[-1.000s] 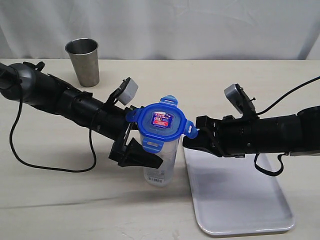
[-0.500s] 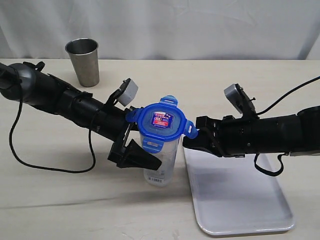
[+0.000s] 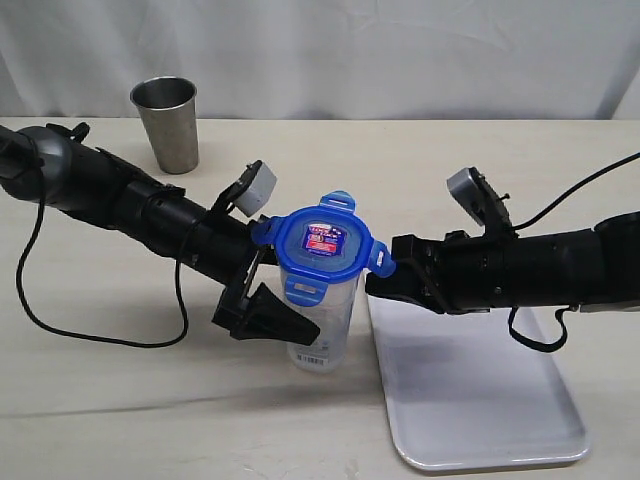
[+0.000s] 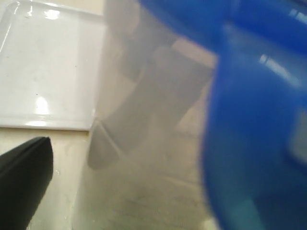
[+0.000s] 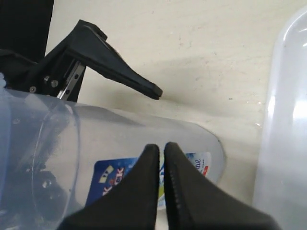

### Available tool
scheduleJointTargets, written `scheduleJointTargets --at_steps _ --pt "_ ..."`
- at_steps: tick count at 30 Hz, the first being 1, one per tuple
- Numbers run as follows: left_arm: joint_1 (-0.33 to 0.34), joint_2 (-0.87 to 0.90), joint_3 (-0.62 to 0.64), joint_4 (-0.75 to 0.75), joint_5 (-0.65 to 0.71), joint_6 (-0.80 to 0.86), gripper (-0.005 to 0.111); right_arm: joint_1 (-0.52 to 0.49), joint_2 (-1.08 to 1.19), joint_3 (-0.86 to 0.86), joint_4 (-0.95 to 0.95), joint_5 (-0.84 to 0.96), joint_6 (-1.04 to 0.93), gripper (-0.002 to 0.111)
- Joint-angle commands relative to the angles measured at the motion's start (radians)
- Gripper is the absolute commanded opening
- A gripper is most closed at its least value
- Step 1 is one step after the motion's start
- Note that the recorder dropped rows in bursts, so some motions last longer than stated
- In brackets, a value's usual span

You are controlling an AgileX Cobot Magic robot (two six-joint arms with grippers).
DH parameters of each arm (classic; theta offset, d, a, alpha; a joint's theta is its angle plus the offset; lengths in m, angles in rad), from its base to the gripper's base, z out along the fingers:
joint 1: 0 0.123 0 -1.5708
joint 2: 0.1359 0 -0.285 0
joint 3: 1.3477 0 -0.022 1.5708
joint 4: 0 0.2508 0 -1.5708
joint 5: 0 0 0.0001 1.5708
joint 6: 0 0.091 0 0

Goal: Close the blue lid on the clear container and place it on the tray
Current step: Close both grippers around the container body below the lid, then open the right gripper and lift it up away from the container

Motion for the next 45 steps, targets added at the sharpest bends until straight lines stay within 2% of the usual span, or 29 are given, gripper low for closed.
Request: scheduleJointTargets --at_steps 1,6,10,14,19,29,38,45 --pt "-0.003 0.0 -0.005 -0.002 0.022 0.028 0.105 0.002 -0.001 -0.005 0.002 0.003 -0.031 0.004" --pt "-0.003 0.0 -0.005 -0.004 0.022 0.028 0.105 -0.015 -0.001 -0.005 -0.075 0.017 -0.022 0.004" --pt "-0.003 0.0 -0.005 -0.007 0.022 0.028 0.105 -0.089 -0.001 -0.005 -0.172 0.078 0.005 0.004" --pt "-0.003 0.0 -0.005 -0.019 0.022 0.028 0.105 -0.145 -0.001 0.003 -0.185 0.167 -0.002 0.004" --pt "-0.003 0.0 -0.005 -0.021 0.022 0.028 0.105 -0.138 -0.001 0.003 -0.183 0.216 -0.033 0.004" --pt "-0.003 0.0 -0.005 -0.054 0.022 0.028 0.105 -0.138 -0.001 0.003 -0.183 0.208 -0.043 0.004" --pt "-0.003 0.0 -0.005 -0.025 0.022 0.028 0.105 -0.138 -0.001 0.003 -0.183 0.208 -0.043 0.004" --pt "-0.06 0.0 -0.005 0.006 0.015 0.028 0.105 -0.138 -0.001 0.003 -0.185 0.208 -0.045 0.004"
